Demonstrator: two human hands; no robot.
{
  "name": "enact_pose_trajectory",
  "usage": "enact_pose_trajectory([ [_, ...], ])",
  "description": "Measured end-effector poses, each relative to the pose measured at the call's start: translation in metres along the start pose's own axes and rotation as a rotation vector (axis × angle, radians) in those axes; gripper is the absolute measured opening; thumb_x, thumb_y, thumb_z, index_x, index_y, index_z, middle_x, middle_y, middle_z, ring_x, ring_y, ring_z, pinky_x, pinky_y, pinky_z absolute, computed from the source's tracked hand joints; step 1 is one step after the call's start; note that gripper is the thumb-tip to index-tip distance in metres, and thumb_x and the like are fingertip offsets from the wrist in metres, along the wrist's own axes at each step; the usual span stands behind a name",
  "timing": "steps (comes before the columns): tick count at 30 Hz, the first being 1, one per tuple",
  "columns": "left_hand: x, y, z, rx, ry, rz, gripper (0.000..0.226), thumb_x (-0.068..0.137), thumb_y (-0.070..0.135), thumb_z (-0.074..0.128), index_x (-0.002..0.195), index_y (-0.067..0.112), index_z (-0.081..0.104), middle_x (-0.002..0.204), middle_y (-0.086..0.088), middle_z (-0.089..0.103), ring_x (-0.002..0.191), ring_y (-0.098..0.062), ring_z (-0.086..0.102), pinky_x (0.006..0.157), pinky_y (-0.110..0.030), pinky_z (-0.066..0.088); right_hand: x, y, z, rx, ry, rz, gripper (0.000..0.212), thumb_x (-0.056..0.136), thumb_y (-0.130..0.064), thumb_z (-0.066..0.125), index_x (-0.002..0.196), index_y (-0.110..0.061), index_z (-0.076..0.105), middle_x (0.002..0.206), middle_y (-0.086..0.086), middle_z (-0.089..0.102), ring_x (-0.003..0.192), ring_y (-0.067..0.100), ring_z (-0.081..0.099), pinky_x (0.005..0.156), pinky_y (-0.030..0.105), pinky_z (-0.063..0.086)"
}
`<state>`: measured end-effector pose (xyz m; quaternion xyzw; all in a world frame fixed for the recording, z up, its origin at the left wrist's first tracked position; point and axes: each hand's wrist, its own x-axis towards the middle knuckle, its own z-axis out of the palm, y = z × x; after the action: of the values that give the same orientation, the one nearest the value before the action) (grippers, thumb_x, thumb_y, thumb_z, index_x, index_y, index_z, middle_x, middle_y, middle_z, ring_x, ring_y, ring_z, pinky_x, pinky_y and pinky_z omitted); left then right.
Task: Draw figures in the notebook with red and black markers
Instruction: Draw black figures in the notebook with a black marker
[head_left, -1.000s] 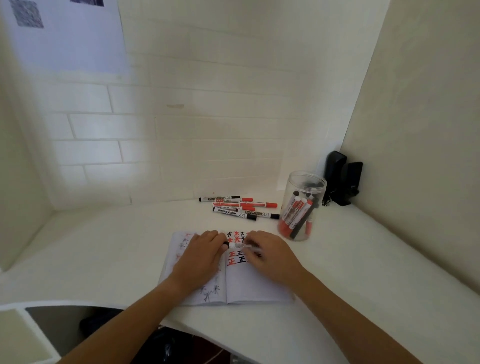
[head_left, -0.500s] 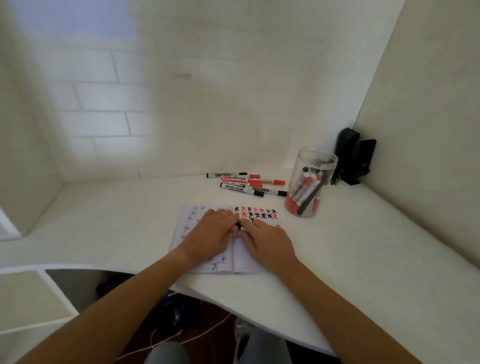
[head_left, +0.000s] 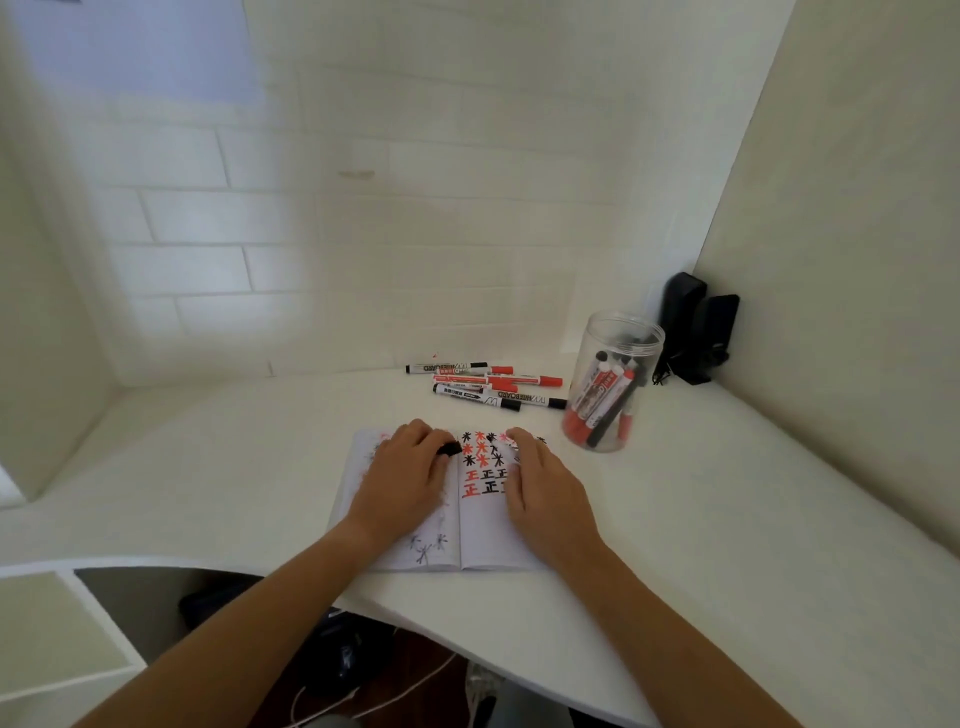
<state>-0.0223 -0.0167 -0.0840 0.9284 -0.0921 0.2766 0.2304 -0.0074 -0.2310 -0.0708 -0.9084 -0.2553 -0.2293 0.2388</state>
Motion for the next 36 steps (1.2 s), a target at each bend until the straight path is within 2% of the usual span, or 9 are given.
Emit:
enact_pose_trajectory([
  [2,0.000,-0.004,0.001,0.020,-0.010,-0.024,0.020,0.101,0.026,0.052,0.114,0.025,0.067,0.104,0.009,0.054,0.092,-0.007,0.048,0.084,-0.026,0.043,0.001,0.005,-0.003,0.051,-0.020,0.031,0.053,0.102,-0.015,0.046,0.153,-0.026,0.038,0.121,0.004,0.059,0.093,0.022,0.063,0.074,0.037,0.057],
  [5,0.006,-0.005,0.000,-0.007,-0.004,-0.076,0.017,0.098,0.025,0.059,0.111,0.024,0.070,0.103,0.007,0.056,0.093,-0.011,0.052,0.086,-0.028,0.046,0.003,0.013,-0.007,0.110,0.027,0.055,0.049,0.101,-0.007,0.049,0.145,-0.027,0.046,0.115,0.004,0.057,0.085,0.020,0.062,0.070,0.032,0.055],
  [9,0.021,-0.010,0.003,-0.015,-0.009,-0.143,0.014,0.094,0.020,0.064,0.106,0.022,0.071,0.098,0.007,0.054,0.092,-0.012,0.051,0.084,-0.030,0.048,0.003,0.022,-0.003,0.118,0.030,0.046,0.032,0.102,-0.008,0.052,0.128,-0.023,0.061,0.110,-0.003,0.056,0.082,0.010,0.057,0.067,0.019,0.046],
  [15,0.048,-0.015,0.019,0.011,-0.021,-0.196,0.013,0.098,0.023,0.059,0.105,0.023,0.069,0.098,0.006,0.054,0.094,-0.012,0.048,0.082,-0.028,0.043,0.004,0.023,0.004,0.136,-0.033,0.047,0.031,0.102,-0.012,0.051,0.128,-0.024,0.064,0.111,-0.007,0.055,0.086,0.003,0.052,0.071,0.004,0.035],
  [25,0.083,-0.020,0.038,0.064,-0.133,-0.251,0.017,0.097,0.027,0.057,0.108,0.024,0.070,0.106,-0.001,0.057,0.103,-0.019,0.050,0.086,-0.033,0.046,0.006,0.026,0.003,0.213,-0.052,0.081,0.032,0.103,-0.013,0.052,0.129,-0.024,0.066,0.111,-0.009,0.057,0.092,0.003,0.057,0.076,0.003,0.041],
  [28,0.080,-0.020,0.039,0.073,-0.139,-0.247,0.028,0.098,0.025,0.053,0.123,0.023,0.065,0.115,-0.003,0.059,0.109,-0.022,0.050,0.091,-0.035,0.047,0.006,0.027,0.002,0.249,-0.053,0.093,0.032,0.101,-0.011,0.053,0.127,-0.023,0.068,0.108,-0.009,0.058,0.091,0.003,0.059,0.077,0.004,0.042],
  [32,0.066,-0.014,0.028,-0.003,-0.135,-0.212,0.054,0.099,0.024,0.055,0.150,0.019,0.041,0.136,-0.008,0.051,0.123,-0.023,0.048,0.104,-0.036,0.044,0.008,0.027,-0.003,0.314,-0.053,0.144,0.035,0.101,-0.009,0.055,0.127,-0.027,0.068,0.104,-0.012,0.060,0.092,-0.003,0.058,0.079,0.004,0.041],
  [34,0.052,-0.008,0.018,-0.010,-0.156,-0.171,0.058,0.098,0.033,0.055,0.153,0.023,0.037,0.146,-0.005,0.045,0.131,-0.021,0.045,0.110,-0.038,0.040,0.008,0.028,-0.006,0.382,-0.039,0.201,0.035,0.101,-0.009,0.056,0.127,-0.030,0.068,0.101,-0.015,0.061,0.091,-0.007,0.058,0.077,0.005,0.042],
  [36,0.034,0.000,0.008,0.022,-0.257,-0.122,0.063,0.097,0.053,0.044,0.154,0.030,0.033,0.159,0.001,0.033,0.145,-0.020,0.032,0.120,-0.042,0.028,0.009,0.030,-0.009,0.488,-0.012,0.250,0.034,0.102,-0.011,0.057,0.126,-0.032,0.068,0.108,-0.015,0.066,0.098,-0.004,0.062,0.080,0.010,0.049],
])
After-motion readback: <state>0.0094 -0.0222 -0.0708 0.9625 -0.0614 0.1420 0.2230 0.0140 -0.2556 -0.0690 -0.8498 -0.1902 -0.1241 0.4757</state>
